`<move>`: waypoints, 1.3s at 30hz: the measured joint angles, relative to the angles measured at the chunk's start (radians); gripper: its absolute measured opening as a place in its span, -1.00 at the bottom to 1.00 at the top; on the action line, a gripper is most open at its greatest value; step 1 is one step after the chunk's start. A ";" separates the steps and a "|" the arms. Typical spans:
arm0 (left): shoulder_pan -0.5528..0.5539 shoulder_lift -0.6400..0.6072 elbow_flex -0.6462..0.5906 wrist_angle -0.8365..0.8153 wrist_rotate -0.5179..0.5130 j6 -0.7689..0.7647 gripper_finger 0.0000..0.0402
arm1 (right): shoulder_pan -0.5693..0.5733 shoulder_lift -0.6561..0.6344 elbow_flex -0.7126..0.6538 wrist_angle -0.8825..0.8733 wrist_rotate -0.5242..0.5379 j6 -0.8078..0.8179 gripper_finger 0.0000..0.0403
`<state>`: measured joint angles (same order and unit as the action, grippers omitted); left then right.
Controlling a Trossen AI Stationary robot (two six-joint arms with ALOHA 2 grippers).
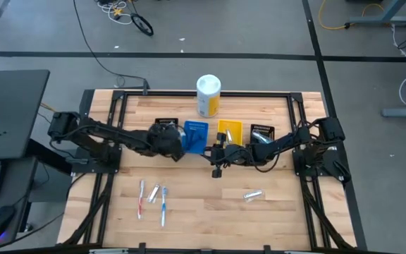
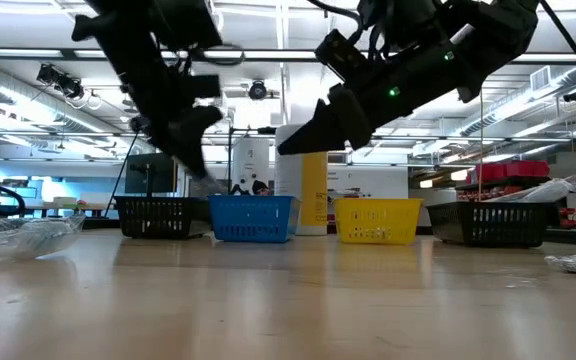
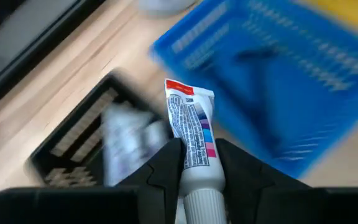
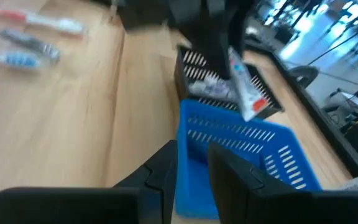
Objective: Pick & Place Travel size toiletries
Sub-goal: Put the white toothpaste into the left black bin, then put the nail cutter into the yellow bin
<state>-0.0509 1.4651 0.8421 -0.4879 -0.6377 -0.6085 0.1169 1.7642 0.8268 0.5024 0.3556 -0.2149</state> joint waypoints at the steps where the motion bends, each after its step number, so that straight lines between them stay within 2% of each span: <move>1: 0.016 0.000 0.000 -0.037 -0.004 -0.035 -0.49 | 0.000 0.000 0.000 0.010 0.004 0.004 -0.53; 6: 0.081 0.000 -0.001 -0.106 -0.053 -0.093 -0.49 | 0.000 0.000 0.000 0.046 0.009 0.021 -0.53; 9: 0.111 0.000 -0.001 -0.096 -0.036 -0.094 -0.49 | 0.000 0.000 0.000 0.032 0.005 0.024 -0.53; 18: 0.128 0.003 -0.001 -0.108 -0.020 -0.141 -0.39 | -0.029 0.000 0.000 -0.023 -0.137 0.052 -0.53; 23: 0.150 0.017 0.000 -0.132 0.070 -0.162 -0.26 | -0.047 0.000 0.000 -0.055 -0.206 0.053 -0.53; 31: 0.148 0.014 0.007 -0.132 0.048 -0.064 -0.04 | -0.052 0.000 0.000 -0.058 -0.306 0.052 -0.53; 39: 0.073 -0.022 0.108 -0.125 0.073 0.047 -0.04 | -0.052 0.000 0.000 -0.058 -0.314 0.032 -0.34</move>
<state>0.0219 1.4431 0.9501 -0.6132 -0.5644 -0.5620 0.0650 1.7645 0.8268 0.4446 0.0418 -0.1829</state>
